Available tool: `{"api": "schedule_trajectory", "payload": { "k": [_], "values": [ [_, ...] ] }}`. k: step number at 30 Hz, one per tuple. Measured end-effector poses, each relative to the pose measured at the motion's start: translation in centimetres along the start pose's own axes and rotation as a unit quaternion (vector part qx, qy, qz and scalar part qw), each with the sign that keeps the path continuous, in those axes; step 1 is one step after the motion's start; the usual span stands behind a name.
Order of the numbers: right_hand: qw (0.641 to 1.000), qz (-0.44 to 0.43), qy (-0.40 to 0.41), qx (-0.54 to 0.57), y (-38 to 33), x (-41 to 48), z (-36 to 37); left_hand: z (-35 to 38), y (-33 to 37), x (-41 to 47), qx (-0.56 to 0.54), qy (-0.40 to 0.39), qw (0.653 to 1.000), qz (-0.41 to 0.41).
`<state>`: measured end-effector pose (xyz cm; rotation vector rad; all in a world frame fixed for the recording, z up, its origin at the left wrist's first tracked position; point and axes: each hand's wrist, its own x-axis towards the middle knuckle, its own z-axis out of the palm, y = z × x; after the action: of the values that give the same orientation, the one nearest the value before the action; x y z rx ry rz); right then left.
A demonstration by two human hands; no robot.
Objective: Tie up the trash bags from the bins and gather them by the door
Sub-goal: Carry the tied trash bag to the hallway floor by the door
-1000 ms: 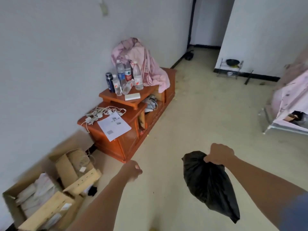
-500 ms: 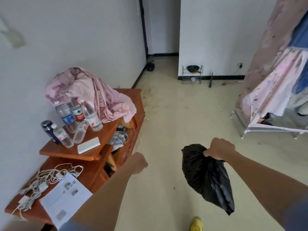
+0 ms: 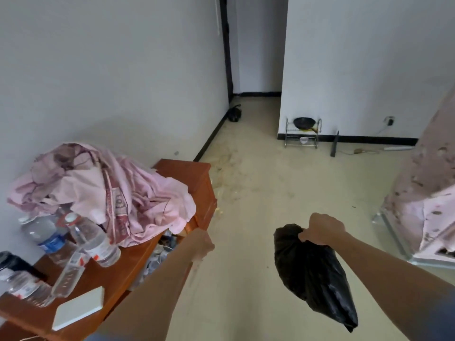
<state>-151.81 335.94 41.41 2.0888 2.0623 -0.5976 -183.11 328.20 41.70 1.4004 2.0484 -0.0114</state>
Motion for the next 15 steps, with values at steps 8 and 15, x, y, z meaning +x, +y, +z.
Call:
{"api": "schedule_trajectory", "payload": {
  "k": [8,15],
  "values": [
    [1.000,0.016,0.007,0.021,-2.3,22.8,-8.2,-7.7,7.8,21.5,-0.043,-0.016,0.999,0.001],
    [0.997,0.056,0.014,0.048,-3.5,39.5,-17.3,-18.2,18.8,38.4,-0.031,-0.022,0.996,0.078]
  ]
}}
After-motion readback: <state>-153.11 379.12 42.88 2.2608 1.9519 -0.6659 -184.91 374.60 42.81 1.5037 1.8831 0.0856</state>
